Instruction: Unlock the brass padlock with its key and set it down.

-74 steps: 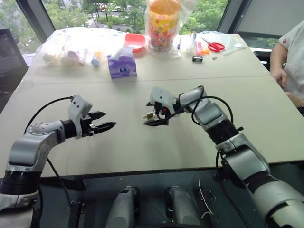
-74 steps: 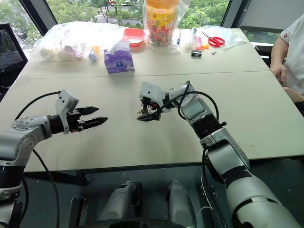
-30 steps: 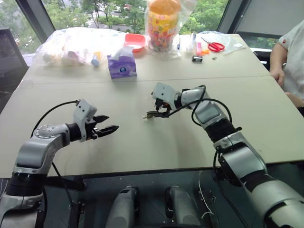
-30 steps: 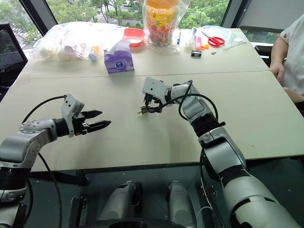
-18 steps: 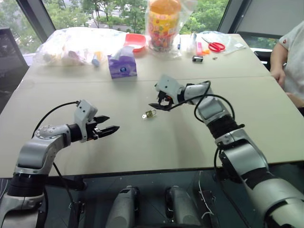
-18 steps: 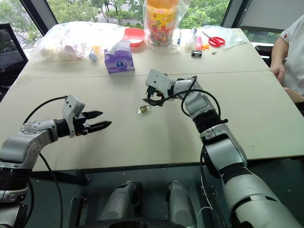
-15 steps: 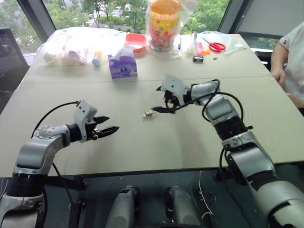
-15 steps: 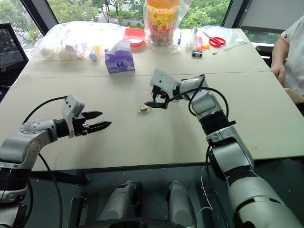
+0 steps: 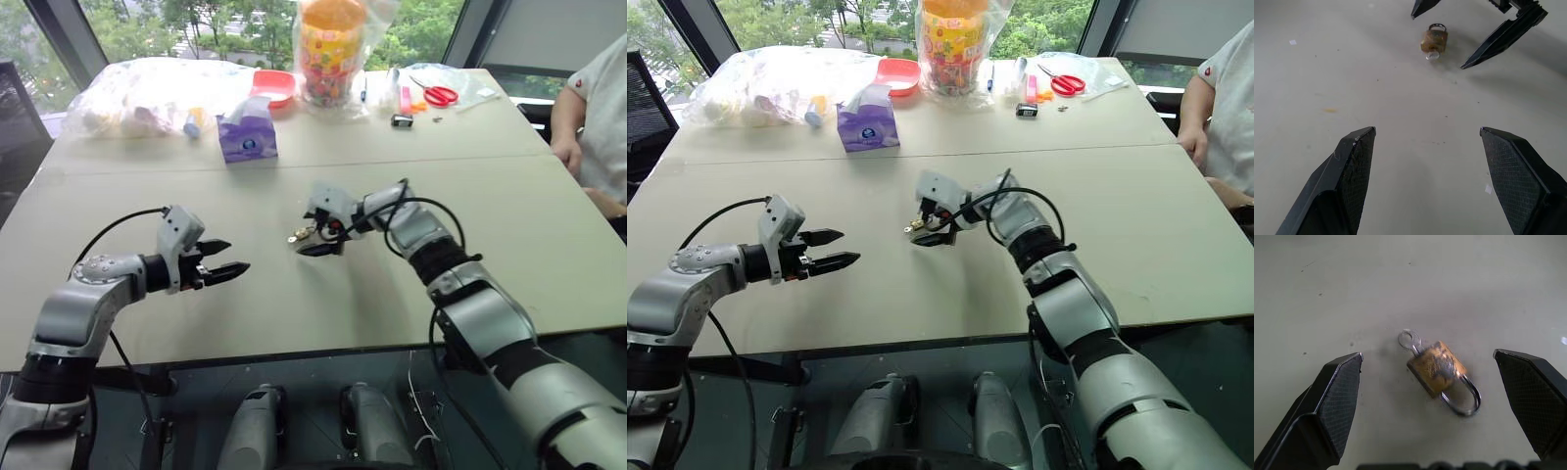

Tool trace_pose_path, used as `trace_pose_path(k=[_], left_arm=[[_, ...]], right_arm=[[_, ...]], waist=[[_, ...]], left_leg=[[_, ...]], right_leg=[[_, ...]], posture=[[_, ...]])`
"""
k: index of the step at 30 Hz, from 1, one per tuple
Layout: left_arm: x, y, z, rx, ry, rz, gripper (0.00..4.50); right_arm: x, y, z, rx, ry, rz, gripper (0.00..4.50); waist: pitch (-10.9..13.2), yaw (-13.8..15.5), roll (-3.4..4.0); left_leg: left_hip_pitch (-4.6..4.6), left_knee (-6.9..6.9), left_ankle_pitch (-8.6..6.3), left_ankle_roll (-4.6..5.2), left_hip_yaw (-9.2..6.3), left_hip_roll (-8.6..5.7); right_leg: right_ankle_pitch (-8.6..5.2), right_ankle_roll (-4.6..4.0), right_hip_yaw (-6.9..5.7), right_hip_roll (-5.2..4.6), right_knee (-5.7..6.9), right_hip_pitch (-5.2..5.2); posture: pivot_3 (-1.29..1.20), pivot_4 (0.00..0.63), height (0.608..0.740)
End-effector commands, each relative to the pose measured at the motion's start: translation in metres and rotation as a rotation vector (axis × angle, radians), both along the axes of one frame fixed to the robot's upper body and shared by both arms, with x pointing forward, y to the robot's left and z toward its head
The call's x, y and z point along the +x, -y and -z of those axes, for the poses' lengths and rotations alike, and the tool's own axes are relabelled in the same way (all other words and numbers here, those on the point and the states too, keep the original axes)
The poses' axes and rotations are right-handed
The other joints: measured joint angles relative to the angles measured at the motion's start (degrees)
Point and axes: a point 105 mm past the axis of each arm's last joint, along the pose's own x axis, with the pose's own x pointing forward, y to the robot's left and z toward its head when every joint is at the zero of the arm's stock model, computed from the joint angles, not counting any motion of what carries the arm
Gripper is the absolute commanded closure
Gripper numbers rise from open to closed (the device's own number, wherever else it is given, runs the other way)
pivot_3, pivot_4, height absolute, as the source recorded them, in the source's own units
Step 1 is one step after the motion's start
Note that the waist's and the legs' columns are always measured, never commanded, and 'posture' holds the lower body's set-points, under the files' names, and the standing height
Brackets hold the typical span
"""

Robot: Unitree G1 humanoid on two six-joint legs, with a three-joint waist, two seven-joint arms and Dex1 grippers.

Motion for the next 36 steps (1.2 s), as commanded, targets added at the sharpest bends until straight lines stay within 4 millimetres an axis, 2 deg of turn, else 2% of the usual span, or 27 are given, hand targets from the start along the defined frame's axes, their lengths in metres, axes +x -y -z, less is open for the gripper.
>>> trace_pose_path(k=[1,3,8,11,19,22,25,28,35,36], left_arm=[[-0.002,-0.002,-0.011,0.002,0.042,-0.010,0.92],[-0.004,-0.003,-0.011,0.003,0.043,-0.017,0.92],[-0.007,-0.007,-0.011,0.002,0.043,-0.037,0.92],[-0.008,-0.006,-0.010,0.002,0.040,-0.038,0.92],[-0.001,-0.003,-0.011,0.006,0.045,-0.023,0.92],[0.001,-0.001,-0.011,0.006,0.046,-0.016,0.92],[0.002,0.000,-0.011,0.006,0.047,-0.010,0.92],[0.003,0.001,-0.011,0.006,0.051,-0.009,0.92],[0.002,0.000,-0.010,0.006,0.054,-0.017,0.92],[0.001,0.000,-0.010,0.006,0.054,-0.020,0.92]], right_arm=[[0.004,-0.001,0.003,-0.049,0.034,-0.006,0.26],[0.005,0.003,0.010,-0.084,0.022,-0.001,0.84],[0.006,0.016,0.015,-0.114,-0.002,0.013,3.29],[0.006,0.021,0.017,-0.106,-0.022,0.024,3.29],[0.003,0.020,0.016,-0.046,-0.075,0.047,3.29],[0.004,0.023,0.016,-0.058,-0.068,0.045,2.46],[0.007,0.026,0.013,-0.064,-0.043,0.064,0.95],[0.009,0.028,0.011,-0.062,-0.049,0.071,0.95],[0.006,0.026,0.021,-0.083,-0.091,0.082,0.95],[0.006,0.025,0.023,-0.085,-0.095,0.085,1.33]], waist=[[0.0,0.1,-0.01],[0.0,0.1,-0.01],[0.0,0.2,0.00],[0.0,0.3,0.00],[0.0,0.5,0.00],[0.0,0.4,0.00],[0.0,0.2,0.00],[0.0,0.2,0.00],[0.0,0.1,-0.01],[0.0,0.1,-0.01]], left_leg=[[0.00,0.01,0.00,0.00,-0.01,0.00],[0.08,0.03,0.00,-0.02,0.00,0.00],[0.48,0.01,-0.05,-0.23,-0.06,0.02],[0.75,-0.04,-0.08,-0.28,-0.10,0.01],[0.77,-0.15,-0.09,-0.30,-0.10,-0.07],[0.77,-0.19,-0.09,-0.30,-0.09,-0.07],[0.76,-0.32,-0.09,-0.30,-0.06,-0.09],[0.76,-0.52,-0.05,-0.36,-0.04,-0.09],[0.81,-0.74,0.03,-0.47,-0.03,-0.09],[0.84,-0.74,0.03,-0.47,-0.02,-0.09]], right_leg=[[0.00,0.00,0.00,0.00,0.00,0.02],[-0.01,-0.04,0.00,-0.01,0.00,0.09],[-0.07,-0.27,0.01,-0.14,0.00,0.45],[-0.09,-0.29,0.03,-0.22,-0.04,0.57],[-0.09,-0.29,0.05,-0.36,-0.10,0.54],[-0.09,-0.29,0.05,-0.37,-0.12,0.55],[-0.09,-0.29,0.06,-0.40,-0.14,0.58],[-0.09,-0.29,0.06,-0.40,-0.15,0.52],[-0.09,-0.31,0.06,-0.40,-0.19,0.47],[-0.09,-0.31,0.06,-0.40,-0.19,0.49]], posture=[[0.00,0.150,0.740],[0.00,0.150,0.740],[0.00,0.150,0.740],[0.00,0.150,0.740],[0.00,0.150,0.740],[0.00,0.150,0.740],[0.00,0.150,0.740],[0.00,0.150,0.740],[0.00,0.150,0.740],[0.00,0.150,0.740]])
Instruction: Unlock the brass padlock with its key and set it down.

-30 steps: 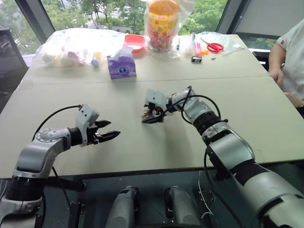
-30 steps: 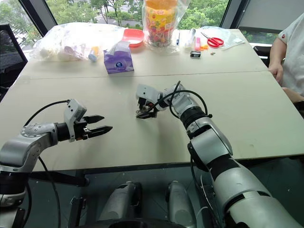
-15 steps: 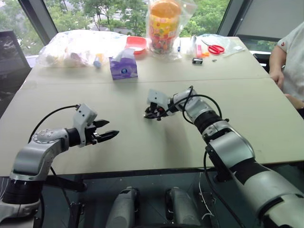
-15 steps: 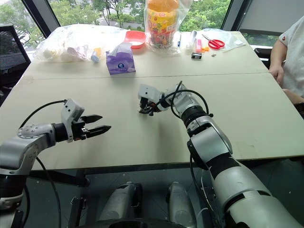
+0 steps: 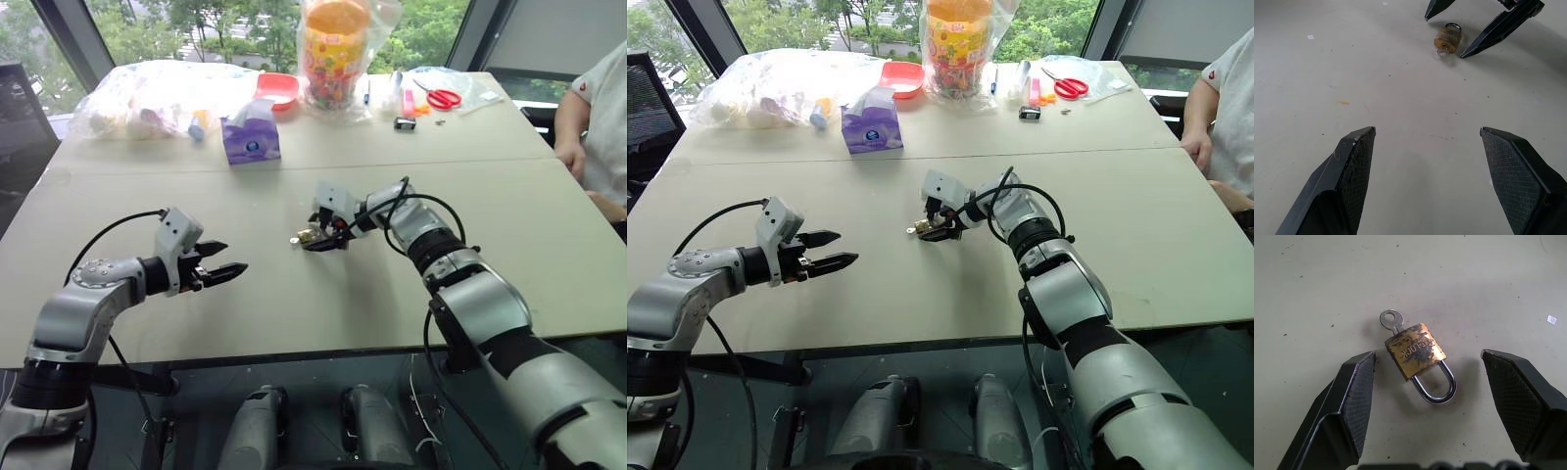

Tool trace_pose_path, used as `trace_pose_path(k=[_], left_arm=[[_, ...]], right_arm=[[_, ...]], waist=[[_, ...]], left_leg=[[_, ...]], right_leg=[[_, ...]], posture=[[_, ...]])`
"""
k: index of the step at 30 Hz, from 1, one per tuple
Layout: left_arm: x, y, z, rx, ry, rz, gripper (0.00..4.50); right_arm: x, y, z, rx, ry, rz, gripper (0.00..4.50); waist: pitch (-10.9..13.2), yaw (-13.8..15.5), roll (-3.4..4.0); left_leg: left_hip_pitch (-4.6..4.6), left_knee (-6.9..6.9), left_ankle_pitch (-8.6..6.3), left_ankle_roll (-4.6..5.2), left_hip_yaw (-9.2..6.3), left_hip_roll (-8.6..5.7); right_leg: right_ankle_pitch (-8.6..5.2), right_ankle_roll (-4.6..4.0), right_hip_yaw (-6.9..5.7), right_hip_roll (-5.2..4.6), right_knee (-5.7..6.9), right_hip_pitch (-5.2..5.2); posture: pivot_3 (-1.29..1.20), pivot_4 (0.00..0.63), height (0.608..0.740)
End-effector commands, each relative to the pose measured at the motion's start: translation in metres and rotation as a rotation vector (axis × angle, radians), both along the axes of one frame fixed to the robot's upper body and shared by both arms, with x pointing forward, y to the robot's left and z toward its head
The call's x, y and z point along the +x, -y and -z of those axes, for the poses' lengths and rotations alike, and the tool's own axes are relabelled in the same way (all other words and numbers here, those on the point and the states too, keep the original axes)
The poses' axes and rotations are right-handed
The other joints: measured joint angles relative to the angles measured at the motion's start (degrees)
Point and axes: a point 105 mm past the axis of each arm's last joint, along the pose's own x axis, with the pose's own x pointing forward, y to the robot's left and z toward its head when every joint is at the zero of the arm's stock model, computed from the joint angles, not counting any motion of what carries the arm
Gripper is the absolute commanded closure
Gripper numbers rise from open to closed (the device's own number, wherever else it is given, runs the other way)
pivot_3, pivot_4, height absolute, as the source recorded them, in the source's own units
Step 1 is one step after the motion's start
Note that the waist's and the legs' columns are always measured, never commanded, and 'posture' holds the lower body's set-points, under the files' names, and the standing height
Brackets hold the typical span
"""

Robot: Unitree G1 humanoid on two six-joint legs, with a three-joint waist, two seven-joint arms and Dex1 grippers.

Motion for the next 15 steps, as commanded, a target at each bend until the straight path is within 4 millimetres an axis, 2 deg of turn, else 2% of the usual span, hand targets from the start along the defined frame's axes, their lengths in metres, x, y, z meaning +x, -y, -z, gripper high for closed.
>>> trace_pose_path(k=[1,3,6,11,15], left_arm=[[-0.002,0.002,-0.006,0.001,0.036,0.008,0.92],[-0.002,0.001,-0.006,0.002,0.035,0.004,0.92],[-0.003,0.000,-0.005,0.003,0.032,-0.003,0.92],[0.001,-0.001,-0.005,-0.012,0.028,-0.005,0.92],[0.012,0.003,-0.011,-0.078,0.033,0.009,0.92]], right_arm=[[-0.002,0.007,0.019,-0.066,-0.048,0.035,1.46],[-0.004,0.005,0.023,-0.078,-0.054,0.025,2.14],[-0.006,0.002,0.026,-0.081,-0.056,0.011,3.72],[-0.004,0.002,0.018,-0.056,-0.017,0.001,3.81],[0.011,0.010,-0.017,-0.066,0.259,-0.026,3.81]], waist=[[0.0,-0.1,0.00],[0.0,-0.5,-0.01],[0.0,-1.0,0.00],[0.0,-1.2,0.00],[0.0,-0.8,0.01]], left_leg=[[0.01,0.00,0.00,0.00,0.00,0.00],[0.10,-0.03,0.00,0.00,0.00,0.01],[0.14,-0.03,0.01,-0.02,-0.01,0.01],[0.14,-0.04,0.02,-0.03,-0.01,0.01],[0.11,-0.03,0.02,-0.04,-0.01,0.00]], right_leg=[[0.00,0.00,0.00,0.00,0.00,0.01],[0.00,0.00,0.01,0.00,0.00,0.06],[0.01,-0.02,0.00,0.00,0.03,0.09],[0.03,-0.04,0.00,-0.01,0.03,0.09],[0.03,-0.04,-0.01,-0.02,0.02,0.07]], posture=[[0.00,0.150,0.740],[0.00,0.150,0.740],[0.00,0.150,0.740],[0.00,0.150,0.740],[0.00,0.150,0.740]])
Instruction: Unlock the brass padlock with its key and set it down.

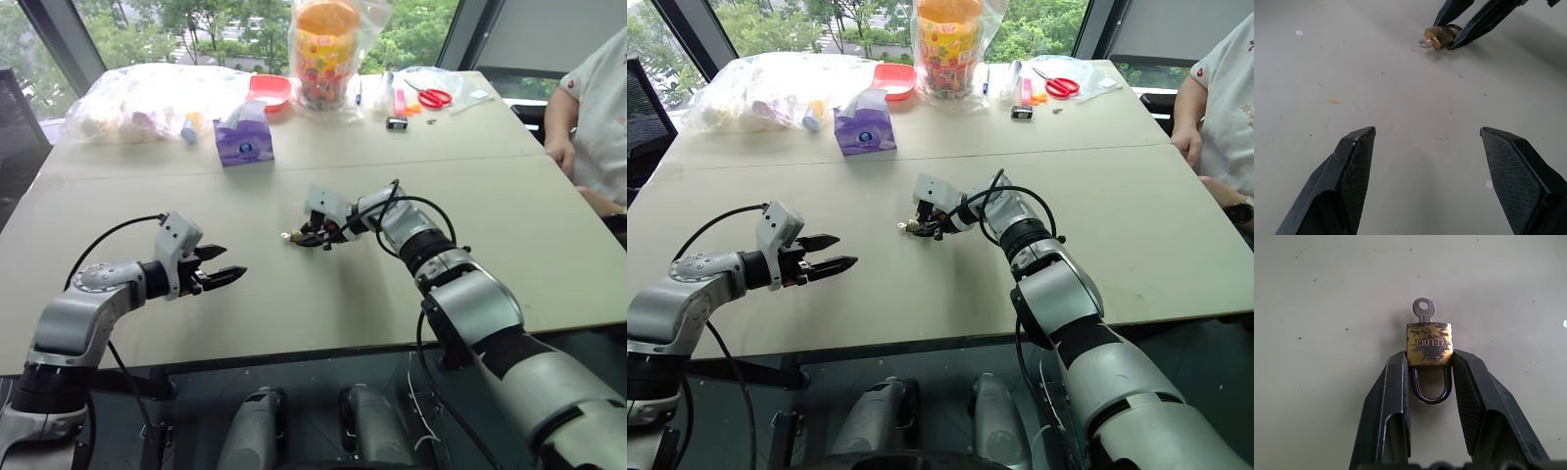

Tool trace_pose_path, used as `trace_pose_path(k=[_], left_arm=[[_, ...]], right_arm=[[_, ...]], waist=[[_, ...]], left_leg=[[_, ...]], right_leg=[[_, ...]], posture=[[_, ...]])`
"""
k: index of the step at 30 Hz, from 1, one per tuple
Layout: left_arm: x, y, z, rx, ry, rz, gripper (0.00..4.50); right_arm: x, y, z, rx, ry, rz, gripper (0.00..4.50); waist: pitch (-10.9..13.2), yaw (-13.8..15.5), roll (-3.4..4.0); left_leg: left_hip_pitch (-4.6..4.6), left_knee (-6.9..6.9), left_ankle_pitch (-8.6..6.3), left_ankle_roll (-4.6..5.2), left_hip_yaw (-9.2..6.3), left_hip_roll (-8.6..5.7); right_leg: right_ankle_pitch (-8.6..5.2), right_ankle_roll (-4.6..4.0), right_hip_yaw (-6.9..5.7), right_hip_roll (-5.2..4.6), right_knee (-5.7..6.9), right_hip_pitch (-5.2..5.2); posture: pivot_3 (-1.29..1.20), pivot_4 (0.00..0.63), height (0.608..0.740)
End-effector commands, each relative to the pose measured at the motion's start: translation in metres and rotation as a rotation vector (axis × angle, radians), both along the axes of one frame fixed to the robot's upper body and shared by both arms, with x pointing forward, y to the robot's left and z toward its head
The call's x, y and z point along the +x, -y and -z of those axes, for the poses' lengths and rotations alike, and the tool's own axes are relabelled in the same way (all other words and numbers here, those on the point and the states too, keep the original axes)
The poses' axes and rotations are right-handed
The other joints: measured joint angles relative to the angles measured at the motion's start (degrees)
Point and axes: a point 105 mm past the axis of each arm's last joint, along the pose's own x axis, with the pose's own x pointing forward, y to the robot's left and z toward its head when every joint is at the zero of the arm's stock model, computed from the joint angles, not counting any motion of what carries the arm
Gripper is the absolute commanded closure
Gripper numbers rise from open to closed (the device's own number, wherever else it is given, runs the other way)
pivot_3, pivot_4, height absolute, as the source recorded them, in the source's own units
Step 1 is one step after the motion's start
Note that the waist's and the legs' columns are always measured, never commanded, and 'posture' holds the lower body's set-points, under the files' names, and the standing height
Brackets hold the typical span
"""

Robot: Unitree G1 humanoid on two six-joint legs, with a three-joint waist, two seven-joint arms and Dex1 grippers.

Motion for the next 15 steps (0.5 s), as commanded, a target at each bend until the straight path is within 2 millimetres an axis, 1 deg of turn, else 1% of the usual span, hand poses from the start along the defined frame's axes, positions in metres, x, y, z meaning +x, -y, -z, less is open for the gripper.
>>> trace_pose_path(k=[1,2,3,5,6,8,11,15], left_arm=[[0.011,0.003,-0.018,-0.062,0.056,0.024,0.92],[0.016,0.003,-0.024,-0.105,0.062,0.024,0.92],[0.024,0.008,-0.038,-0.183,0.072,0.044,0.92],[0.034,0.017,-0.058,-0.284,0.086,0.088,0.92],[0.037,0.021,-0.065,-0.318,0.089,0.113,0.92],[0.043,0.028,-0.075,-0.361,0.091,0.155,0.92],[0.051,0.039,-0.086,-0.402,0.089,0.210,0.92],[0.056,0.053,-0.092,-0.429,0.079,0.283,0.92]], right_arm=[[0.013,0.018,-0.027,-0.041,0.252,0.007,3.81],[0.012,0.020,-0.040,-0.029,0.347,-0.010,3.81],[0.005,0.022,-0.060,-0.004,0.485,-0.040,3.81],[-0.010,0.025,-0.085,0.034,0.653,-0.056,3.81],[-0.017,0.026,-0.093,0.050,0.707,-0.056,3.81],[-0.026,0.027,-0.103,0.067,0.779,-0.043,3.81],[-0.036,0.026,-0.111,0.085,0.830,-0.022,3.81],[-0.039,0.026,-0.119,0.098,0.865,0.012,3.81]], waist=[[0.0,0.2,0.01],[0.0,0.4,0.00],[0.0,1.3,-0.01],[0.0,1.5,-0.01],[0.0,1.4,-0.04],[0.0,1.1,-0.03],[0.0,1.0,-0.03],[0.0,1.3,-0.05]], left_leg=[[-0.04,0.01,0.00,0.00,0.00,-0.01],[-0.07,0.01,0.00,0.00,0.01,-0.02],[-0.10,0.01,0.00,0.00,0.01,-0.03],[-0.40,0.06,0.01,0.02,0.03,-0.01],[-0.57,0.04,0.14,0.17,0.06,-0.03],[-0.99,0.15,0.17,0.16,0.06,0.03],[-0.95,0.15,0.25,0.06,0.21,0.13],[-0.92,0.37,0.19,0.20,0.21,0.17]], right_leg=[[0.00,0.00,0.00,0.00,-0.01,-0.03],[0.00,0.00,0.00,-0.02,-0.02,-0.05],[0.00,0.00,-0.01,-0.02,-0.05,-0.06],[0.00,0.02,-0.04,0.00,-0.04,-0.33],[0.09,0.18,-0.06,0.01,-0.01,-0.47],[0.15,0.30,-0.07,0.11,0.09,-0.89],[0.22,0.42,-0.10,0.48,0.09,-0.90],[0.21,0.43,-0.14,0.62,0.15,-0.75]], posture=[[0.00,0.150,0.740],[0.00,0.150,0.740],[0.00,0.150,0.740],[0.00,0.150,0.740],[0.00,0.150,0.740],[0.00,0.150,0.740],[0.00,0.150,0.740],[0.00,0.150,0.740]])
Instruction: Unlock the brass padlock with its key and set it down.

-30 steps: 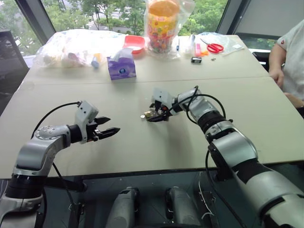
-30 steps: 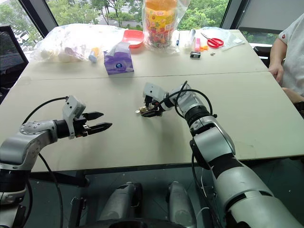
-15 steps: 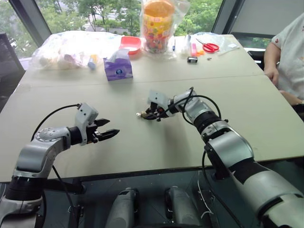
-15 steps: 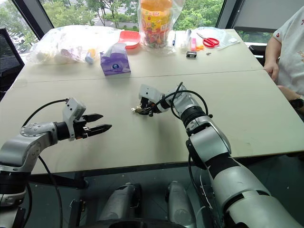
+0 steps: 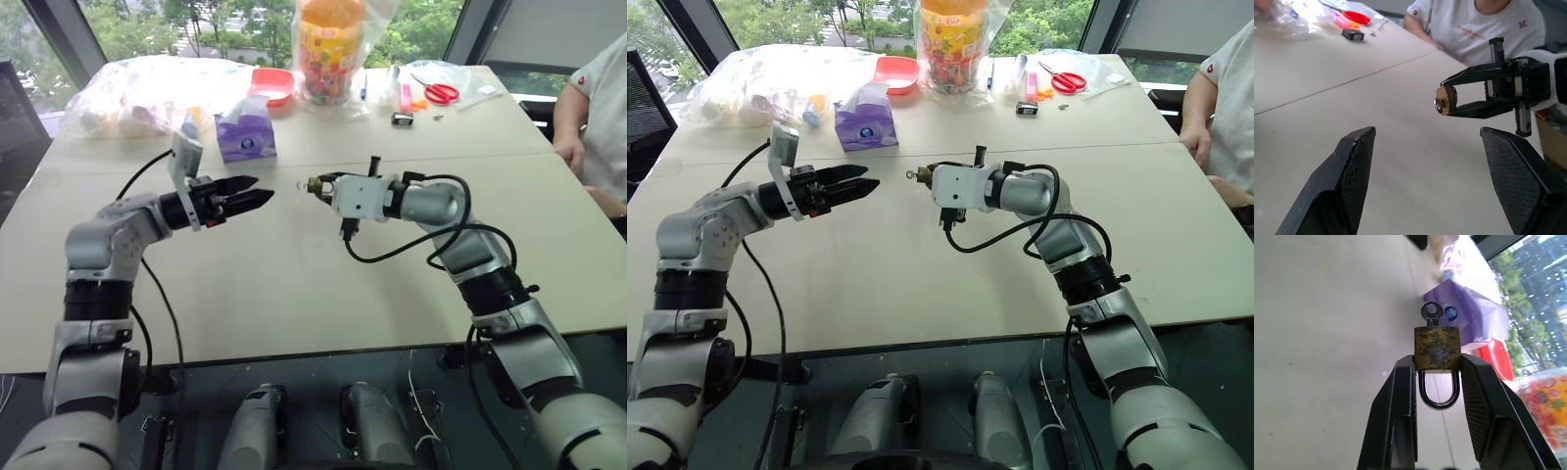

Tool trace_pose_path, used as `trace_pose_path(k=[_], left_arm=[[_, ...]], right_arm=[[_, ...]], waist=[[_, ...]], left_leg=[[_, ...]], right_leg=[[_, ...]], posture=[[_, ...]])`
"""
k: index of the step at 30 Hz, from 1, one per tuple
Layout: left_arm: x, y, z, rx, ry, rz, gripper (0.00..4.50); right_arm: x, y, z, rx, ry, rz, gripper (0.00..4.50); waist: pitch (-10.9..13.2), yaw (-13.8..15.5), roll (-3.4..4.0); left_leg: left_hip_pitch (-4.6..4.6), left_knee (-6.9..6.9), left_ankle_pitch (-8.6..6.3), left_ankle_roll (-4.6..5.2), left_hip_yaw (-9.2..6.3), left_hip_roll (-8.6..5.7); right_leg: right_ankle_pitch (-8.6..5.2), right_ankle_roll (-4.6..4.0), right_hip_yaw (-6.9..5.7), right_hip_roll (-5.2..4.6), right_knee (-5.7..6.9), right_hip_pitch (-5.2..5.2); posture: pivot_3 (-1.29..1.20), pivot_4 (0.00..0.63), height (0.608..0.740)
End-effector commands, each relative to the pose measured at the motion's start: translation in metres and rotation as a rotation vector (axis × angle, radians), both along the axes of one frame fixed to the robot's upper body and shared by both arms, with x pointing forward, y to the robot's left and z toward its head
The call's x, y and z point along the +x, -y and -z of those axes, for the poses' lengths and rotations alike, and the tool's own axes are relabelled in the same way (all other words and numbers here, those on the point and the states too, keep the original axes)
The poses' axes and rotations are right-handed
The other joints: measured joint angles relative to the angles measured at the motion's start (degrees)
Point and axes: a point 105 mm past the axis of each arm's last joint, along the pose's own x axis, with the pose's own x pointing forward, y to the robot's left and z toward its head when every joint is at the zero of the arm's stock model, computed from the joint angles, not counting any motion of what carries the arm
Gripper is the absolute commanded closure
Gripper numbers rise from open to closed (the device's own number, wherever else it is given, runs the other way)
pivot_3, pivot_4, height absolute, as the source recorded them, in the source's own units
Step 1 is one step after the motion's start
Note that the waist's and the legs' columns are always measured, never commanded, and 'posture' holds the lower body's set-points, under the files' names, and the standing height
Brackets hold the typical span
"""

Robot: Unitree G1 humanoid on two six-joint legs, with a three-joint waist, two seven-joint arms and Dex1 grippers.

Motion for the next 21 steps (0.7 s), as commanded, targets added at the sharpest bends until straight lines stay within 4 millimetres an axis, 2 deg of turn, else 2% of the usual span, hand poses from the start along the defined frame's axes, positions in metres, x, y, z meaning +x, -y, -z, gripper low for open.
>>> trace_pose_path(k=[1,2,3,4,8,21], left_arm=[[0.003,0.010,-0.012,-0.019,0.035,0.062,0.92],[0.005,0.013,-0.012,-0.016,0.036,0.071,0.92],[0.006,0.016,-0.012,-0.014,0.039,0.081,1.46],[0.006,0.017,-0.012,-0.012,0.040,0.089,1.75],[0.012,0.024,-0.014,-0.021,0.050,0.093,3.46],[0.017,0.043,-0.017,-0.061,0.058,0.159,3.46]], right_arm=[[-0.004,0.001,-0.021,0.044,0.078,0.023,3.81],[-0.005,0.002,-0.022,0.046,0.085,0.029,3.81],[-0.005,0.002,-0.022,0.045,0.090,0.033,3.81],[-0.006,0.002,-0.023,0.043,0.093,0.036,3.81],[-0.009,0.003,-0.021,0.030,0.100,0.038,3.81],[-0.018,-0.001,-0.019,0.026,0.089,0.026,3.81]], waist=[[0.0,0.1,-0.02],[0.0,0.1,-0.03],[0.0,0.2,-0.03],[0.0,0.3,-0.03],[0.0,0.3,-0.04],[0.0,0.2,-0.05]], left_leg=[[-0.02,0.16,-0.02,0.04,-0.01,0.02],[-0.06,0.30,-0.07,0.11,-0.02,0.05],[-0.07,0.44,-0.10,0.17,-0.02,0.06],[-0.06,0.53,-0.13,0.21,-0.02,0.05],[-0.05,0.64,-0.13,0.38,0.00,0.00],[-0.04,0.61,-0.13,0.39,-0.02,0.01]], right_leg=[[0.00,0.00,-0.01,0.01,0.00,0.03],[0.00,0.00,-0.02,0.03,0.01,0.06],[0.00,0.00,-0.02,0.03,0.01,0.14],[0.00,0.00,-0.02,0.02,0.00,0.19],[0.00,0.00,0.00,-0.07,-0.10,0.33],[0.04,0.09,-0.01,-0.04,-0.07,0.32]], posture=[[0.00,0.150,0.740],[0.00,0.150,0.740],[0.00,0.150,0.740],[0.00,0.150,0.740],[0.00,0.150,0.740],[0.00,0.150,0.740]])
